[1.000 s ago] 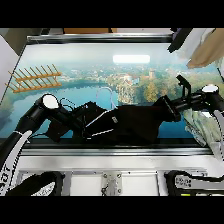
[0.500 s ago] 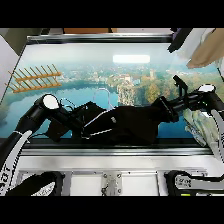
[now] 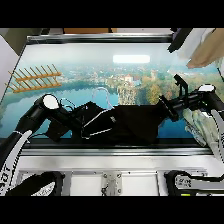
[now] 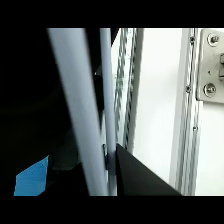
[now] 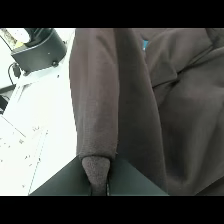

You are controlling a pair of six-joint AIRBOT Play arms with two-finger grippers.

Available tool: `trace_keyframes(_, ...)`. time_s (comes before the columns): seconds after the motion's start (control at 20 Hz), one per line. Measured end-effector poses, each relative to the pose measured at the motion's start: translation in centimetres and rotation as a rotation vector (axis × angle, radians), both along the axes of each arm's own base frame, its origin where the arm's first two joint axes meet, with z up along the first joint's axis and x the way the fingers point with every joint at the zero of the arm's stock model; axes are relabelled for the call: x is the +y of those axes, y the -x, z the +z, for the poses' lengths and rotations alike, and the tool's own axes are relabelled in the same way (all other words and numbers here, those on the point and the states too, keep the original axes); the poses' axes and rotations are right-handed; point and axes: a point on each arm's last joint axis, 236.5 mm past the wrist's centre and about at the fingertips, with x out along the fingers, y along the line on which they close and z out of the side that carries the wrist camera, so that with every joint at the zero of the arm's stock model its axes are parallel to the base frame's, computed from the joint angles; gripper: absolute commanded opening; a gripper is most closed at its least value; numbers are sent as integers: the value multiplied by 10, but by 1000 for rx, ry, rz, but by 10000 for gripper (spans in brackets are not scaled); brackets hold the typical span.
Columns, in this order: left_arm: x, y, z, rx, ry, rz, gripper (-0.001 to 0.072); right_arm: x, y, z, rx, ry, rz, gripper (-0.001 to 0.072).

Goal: Fold the clothes and pants, and hang the long-sleeved shirts on hangers.

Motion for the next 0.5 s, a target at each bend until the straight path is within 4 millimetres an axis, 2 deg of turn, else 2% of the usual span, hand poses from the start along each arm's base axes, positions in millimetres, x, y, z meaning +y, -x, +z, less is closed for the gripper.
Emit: trace_keyframes(0.5, 0, 0, 0, -1, 0, 0, 24, 0, 0, 1, 5, -2, -3, 17)
